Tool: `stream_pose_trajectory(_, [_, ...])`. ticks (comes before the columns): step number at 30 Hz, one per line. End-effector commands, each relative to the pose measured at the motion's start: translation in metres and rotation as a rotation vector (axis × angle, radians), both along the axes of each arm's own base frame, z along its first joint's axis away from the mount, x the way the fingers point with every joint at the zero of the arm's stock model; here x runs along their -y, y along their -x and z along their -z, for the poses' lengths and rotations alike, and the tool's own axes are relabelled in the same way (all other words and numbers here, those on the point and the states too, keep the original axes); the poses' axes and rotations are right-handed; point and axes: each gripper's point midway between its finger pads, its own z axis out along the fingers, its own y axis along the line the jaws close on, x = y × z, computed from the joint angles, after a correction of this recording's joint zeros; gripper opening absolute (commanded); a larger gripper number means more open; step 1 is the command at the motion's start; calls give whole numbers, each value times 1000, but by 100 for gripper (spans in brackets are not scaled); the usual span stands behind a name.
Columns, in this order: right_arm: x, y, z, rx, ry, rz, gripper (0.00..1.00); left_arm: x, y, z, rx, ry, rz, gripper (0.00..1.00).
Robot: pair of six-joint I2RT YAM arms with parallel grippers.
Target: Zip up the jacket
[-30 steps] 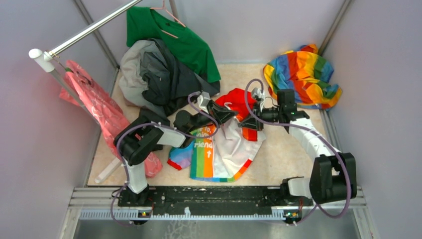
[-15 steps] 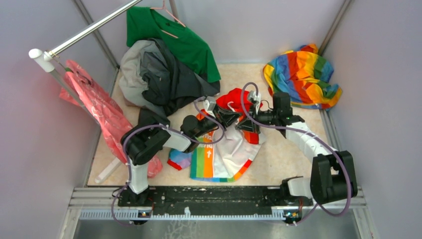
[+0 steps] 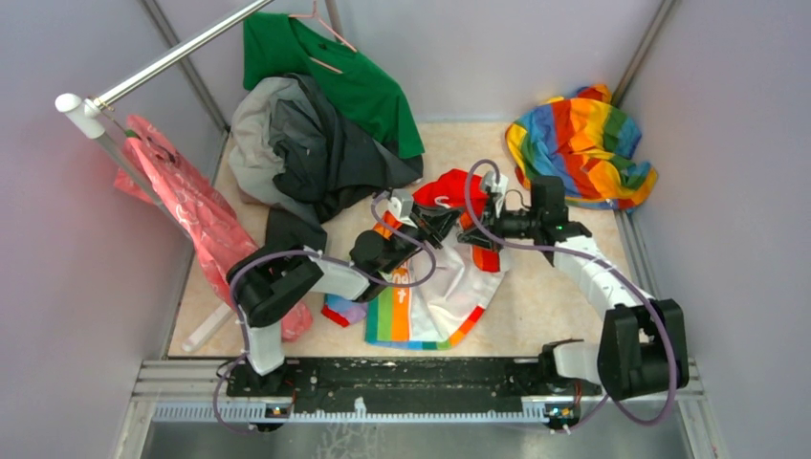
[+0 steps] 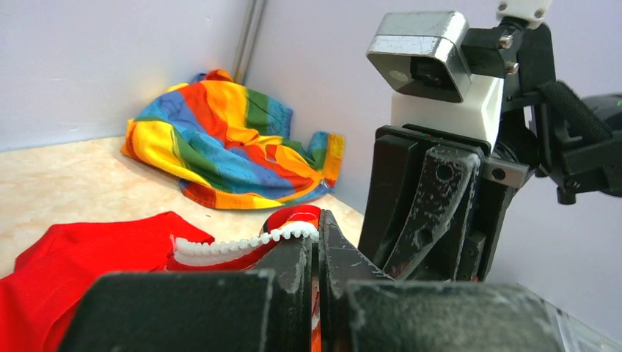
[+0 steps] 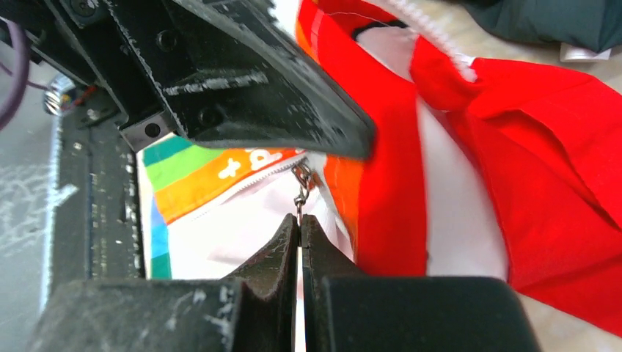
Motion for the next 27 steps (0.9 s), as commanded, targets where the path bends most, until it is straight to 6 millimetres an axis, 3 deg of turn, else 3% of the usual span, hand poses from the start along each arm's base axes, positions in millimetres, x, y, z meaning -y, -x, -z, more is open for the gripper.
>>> stream_pose_trajectory(1, [10,9,-40,-12,-169,-43,0,-41,7,-88,96,311,-117,0])
stream_pose_trajectory(12, [15,16,-34,17,-125,-38,0,-40,8,-98,144,292,-127,0])
stream_pose_trajectory(17, [-3,23,-22,1,-81,-87,0,-30,7,-101,177,277,-106,0])
stream_pose_trajectory(22, [-11,18,-40,5,-157,-71,0,-9,14,-85,127,282,-33,0])
stream_pose_trajectory(27, [-15,32,-47,12,-201,-155,0,0,11,-74,109,276,-41,0])
